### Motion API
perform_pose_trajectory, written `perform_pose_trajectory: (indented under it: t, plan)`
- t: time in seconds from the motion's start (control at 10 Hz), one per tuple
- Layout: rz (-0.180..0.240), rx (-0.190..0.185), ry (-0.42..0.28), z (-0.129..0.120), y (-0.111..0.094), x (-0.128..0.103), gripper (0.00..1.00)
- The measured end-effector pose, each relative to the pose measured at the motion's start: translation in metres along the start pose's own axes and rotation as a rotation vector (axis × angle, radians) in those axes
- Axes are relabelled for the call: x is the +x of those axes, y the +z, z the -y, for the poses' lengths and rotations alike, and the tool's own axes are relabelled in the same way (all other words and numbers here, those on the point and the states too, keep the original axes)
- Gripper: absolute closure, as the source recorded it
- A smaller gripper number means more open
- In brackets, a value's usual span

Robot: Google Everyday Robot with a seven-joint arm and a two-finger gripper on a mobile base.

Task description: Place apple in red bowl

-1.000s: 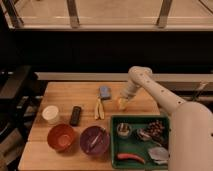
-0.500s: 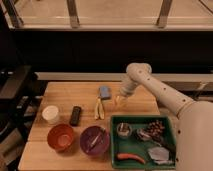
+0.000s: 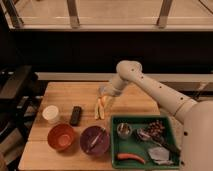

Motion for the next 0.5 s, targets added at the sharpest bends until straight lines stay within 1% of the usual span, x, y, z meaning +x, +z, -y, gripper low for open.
perform_pose_trajectory:
  t: [0.5]
  plan:
    - [-0.002,0.002,0.000,-0.0006,-0.0013,0.0013,1.00]
